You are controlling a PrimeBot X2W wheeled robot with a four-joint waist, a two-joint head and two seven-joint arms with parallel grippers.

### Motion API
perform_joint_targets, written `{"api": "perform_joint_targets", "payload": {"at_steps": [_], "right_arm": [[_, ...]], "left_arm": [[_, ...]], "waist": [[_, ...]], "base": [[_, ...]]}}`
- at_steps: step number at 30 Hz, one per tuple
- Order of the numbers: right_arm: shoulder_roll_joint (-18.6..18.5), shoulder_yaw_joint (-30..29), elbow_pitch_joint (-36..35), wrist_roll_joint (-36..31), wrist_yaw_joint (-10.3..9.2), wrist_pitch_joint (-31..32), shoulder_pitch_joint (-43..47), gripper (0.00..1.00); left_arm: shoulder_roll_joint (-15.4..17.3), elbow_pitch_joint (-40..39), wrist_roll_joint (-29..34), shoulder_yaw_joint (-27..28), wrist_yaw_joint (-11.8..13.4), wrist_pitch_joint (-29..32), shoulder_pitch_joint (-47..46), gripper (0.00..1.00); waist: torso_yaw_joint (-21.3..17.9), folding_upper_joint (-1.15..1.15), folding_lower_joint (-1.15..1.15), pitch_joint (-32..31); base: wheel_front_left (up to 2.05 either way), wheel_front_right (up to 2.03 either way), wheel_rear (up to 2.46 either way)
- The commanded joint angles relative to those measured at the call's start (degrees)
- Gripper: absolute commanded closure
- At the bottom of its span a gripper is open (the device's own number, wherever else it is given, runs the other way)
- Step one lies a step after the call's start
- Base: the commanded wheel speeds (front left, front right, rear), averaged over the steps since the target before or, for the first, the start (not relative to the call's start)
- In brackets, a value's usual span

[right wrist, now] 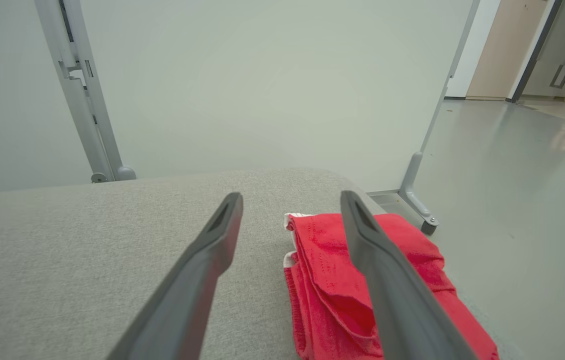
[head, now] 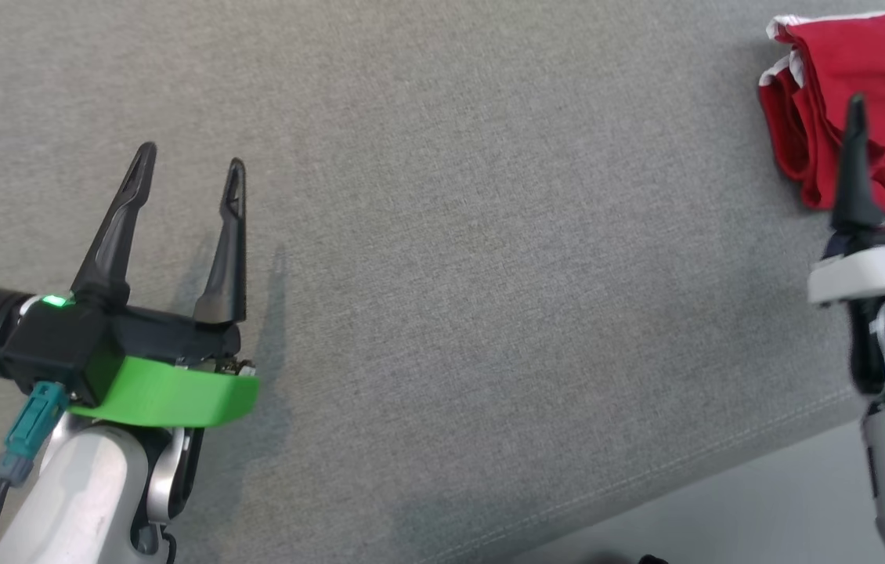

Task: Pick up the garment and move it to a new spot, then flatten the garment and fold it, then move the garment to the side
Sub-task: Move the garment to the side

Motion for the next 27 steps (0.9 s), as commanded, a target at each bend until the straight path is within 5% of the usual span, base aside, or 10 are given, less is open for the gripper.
{"api": "perform_joint_targets", "payload": {"at_steps": [1, 11, 27], "right_arm": [[0.71, 0.63, -0.85, -0.30, -0.09, -0.16, 1.53, 0.00], [4.05, 4.78, -5.14, -0.79, -0.08, 0.56, 8.07, 0.00], [4.91, 6.38, -8.90, -1.40, -0.08, 4.86, 17.16, 0.00]], "left_arm": [[-0.13, 0.40, -0.60, 0.50, 0.48, -0.53, 1.10, 0.00], [-1.65, 5.22, -4.41, 4.37, 2.32, -4.60, 6.02, 0.00], [-0.56, 11.56, -8.91, 8.81, -2.14, -6.67, 14.36, 0.00]], "waist": [[2.67, 0.00, 0.00, -4.10], [9.02, 0.00, 0.00, -10.21], [13.63, 0.00, 0.00, -19.18]], "base": [[0.00, 0.00, 0.00], [0.00, 0.00, 0.00], [0.00, 0.00, 0.00]]}}
